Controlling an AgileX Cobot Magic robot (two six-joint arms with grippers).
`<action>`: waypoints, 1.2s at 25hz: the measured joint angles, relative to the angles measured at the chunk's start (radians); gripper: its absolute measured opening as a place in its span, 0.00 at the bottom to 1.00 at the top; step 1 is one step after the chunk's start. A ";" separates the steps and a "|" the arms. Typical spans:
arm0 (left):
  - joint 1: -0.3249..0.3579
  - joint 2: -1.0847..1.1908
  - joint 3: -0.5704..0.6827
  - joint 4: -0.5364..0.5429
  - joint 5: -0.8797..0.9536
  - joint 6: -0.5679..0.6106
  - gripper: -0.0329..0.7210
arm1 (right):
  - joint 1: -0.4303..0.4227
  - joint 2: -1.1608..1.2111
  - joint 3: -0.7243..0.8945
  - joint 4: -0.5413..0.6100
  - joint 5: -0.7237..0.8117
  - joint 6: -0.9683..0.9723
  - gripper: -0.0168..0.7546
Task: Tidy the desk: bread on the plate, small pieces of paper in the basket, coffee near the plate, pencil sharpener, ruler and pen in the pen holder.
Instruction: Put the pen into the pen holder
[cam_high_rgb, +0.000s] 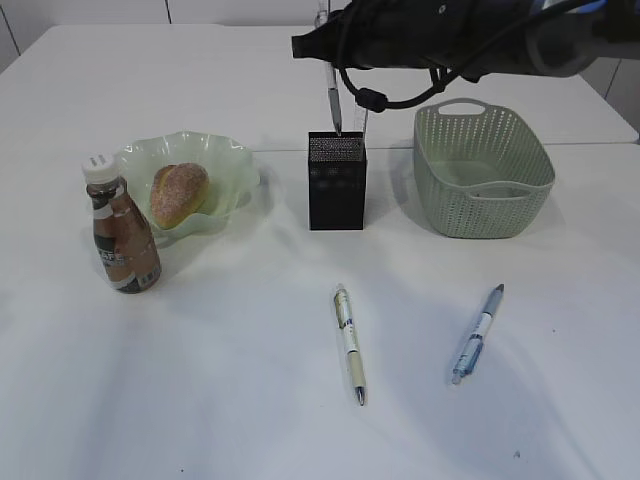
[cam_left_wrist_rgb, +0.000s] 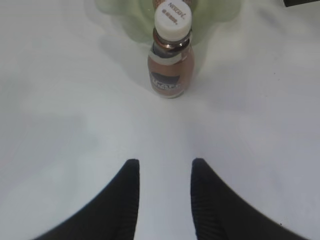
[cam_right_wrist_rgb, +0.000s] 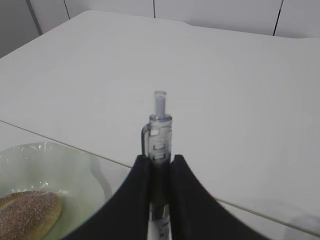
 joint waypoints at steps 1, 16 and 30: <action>0.000 0.000 0.000 0.000 -0.003 0.000 0.36 | 0.002 0.004 0.000 0.000 -0.009 -0.002 0.12; 0.000 0.000 0.012 0.000 -0.043 0.000 0.36 | 0.025 0.070 0.024 0.007 -0.089 -0.002 0.12; 0.000 0.000 0.055 0.000 -0.075 0.000 0.36 | 0.025 0.073 0.063 0.007 -0.100 -0.002 0.12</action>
